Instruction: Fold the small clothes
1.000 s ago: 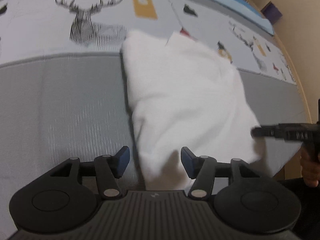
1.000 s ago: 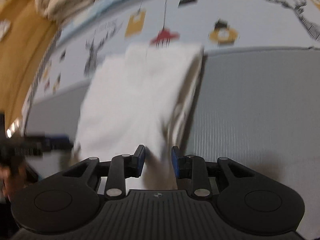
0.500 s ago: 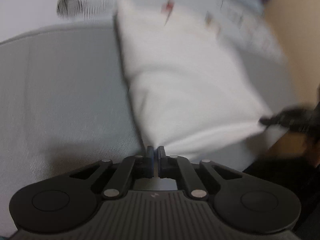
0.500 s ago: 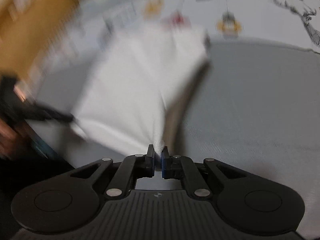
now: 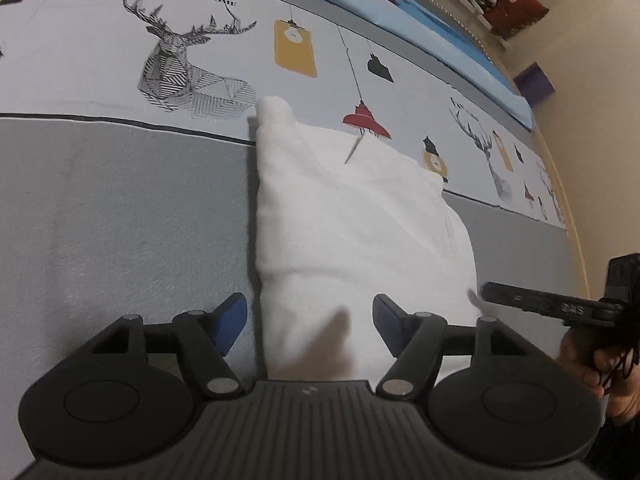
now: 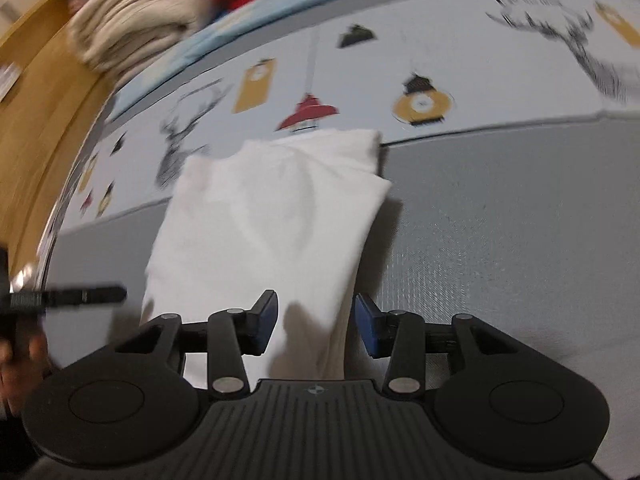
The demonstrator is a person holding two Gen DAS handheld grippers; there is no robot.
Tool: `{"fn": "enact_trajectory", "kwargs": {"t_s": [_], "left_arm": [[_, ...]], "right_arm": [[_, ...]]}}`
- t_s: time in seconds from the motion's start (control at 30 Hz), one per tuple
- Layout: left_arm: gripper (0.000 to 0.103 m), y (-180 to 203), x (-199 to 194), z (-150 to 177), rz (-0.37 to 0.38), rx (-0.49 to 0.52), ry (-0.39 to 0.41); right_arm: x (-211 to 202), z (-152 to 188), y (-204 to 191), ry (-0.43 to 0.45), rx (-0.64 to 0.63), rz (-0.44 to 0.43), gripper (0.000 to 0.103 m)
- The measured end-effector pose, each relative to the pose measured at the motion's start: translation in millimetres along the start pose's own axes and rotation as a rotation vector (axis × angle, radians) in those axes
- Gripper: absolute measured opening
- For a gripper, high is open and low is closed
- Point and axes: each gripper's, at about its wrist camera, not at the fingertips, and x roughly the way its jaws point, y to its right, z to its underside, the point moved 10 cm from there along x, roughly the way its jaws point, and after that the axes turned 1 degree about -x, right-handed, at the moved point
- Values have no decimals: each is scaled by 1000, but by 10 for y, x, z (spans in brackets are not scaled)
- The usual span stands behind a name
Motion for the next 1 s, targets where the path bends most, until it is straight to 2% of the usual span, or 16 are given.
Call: {"fn": "enact_trajectory", "kwargs": {"t_s": [0.17,0.23,0.3,0.37,0.4,0.43,0.47,0.53,0.57,0.67,0.83,0.9,0.93,1.0], "left_arm": [[74,-157,407,6,-16,-112,-42],[74,-148,527,-37,2,-123,-49],[74,-110,595,-126,29,-122,-34],[72,-102,663,-193,28,-123,-29],[70,-102,681,-226,27,-124,-23],[60,-92,686,-269,23,-114,-15],[44,-74,680,-309,21,-100,-9],[34,-20,662,-397,37,-81,-4],[33,22,626,-445,34,-64,8],[33,161,445,-667,23,18,89],[36,283,130,-1011,52,68,226],[46,221,26,-1135,36,59,284],[54,158,-5,-1180,11,41,314],[55,24,-35,-1229,-23,12,325]], "right_arm": [[465,15,111,-39,136,30,45],[594,19,118,-37,167,13,50],[655,2,112,-39,179,7,50],[660,-33,84,-29,168,-11,42],[655,-55,72,-20,160,-19,34],[644,-82,55,-9,154,-27,29],[624,-112,46,4,146,-28,27],[577,-192,26,32,135,-34,22],[529,-258,6,58,136,-49,21],[418,-482,-56,141,148,-95,20],[282,-842,-219,278,101,-112,20],[226,-969,-309,344,22,-68,23],[201,-1021,-346,383,-27,-19,30],[196,-1079,-286,421,-70,102,41]]}}
